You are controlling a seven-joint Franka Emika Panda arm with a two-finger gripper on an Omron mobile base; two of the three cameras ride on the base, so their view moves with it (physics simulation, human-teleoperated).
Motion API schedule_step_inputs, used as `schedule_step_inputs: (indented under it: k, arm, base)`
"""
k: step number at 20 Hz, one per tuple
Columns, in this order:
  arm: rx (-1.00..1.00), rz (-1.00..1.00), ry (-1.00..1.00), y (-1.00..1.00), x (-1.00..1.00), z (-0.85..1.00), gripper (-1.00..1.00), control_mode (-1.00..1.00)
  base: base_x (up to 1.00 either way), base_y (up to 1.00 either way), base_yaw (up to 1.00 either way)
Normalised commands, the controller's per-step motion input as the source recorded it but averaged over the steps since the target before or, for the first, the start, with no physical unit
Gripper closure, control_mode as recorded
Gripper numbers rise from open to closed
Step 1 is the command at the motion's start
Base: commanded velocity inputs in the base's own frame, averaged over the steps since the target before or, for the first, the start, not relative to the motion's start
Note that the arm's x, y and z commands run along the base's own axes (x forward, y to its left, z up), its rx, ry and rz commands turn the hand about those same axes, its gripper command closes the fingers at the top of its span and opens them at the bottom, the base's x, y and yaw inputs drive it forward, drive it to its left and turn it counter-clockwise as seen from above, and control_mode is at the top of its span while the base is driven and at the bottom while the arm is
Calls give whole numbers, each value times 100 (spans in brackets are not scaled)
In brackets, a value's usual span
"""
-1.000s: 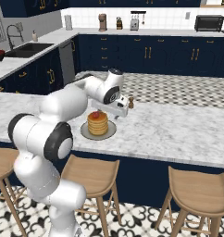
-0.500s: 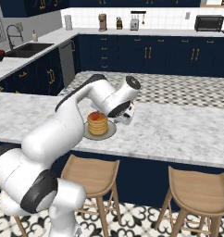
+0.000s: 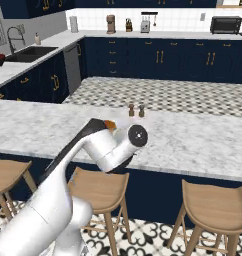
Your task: Take the strawberry from the fridge and place it on top of the pancake, located on the dining counter.
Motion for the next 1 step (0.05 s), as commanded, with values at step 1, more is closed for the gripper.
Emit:
schedule_step_inputs:
  k: [1]
  arm:
    - [0,0,3,-4,0,0,-100,-100]
  base:
    - [0,0,0]
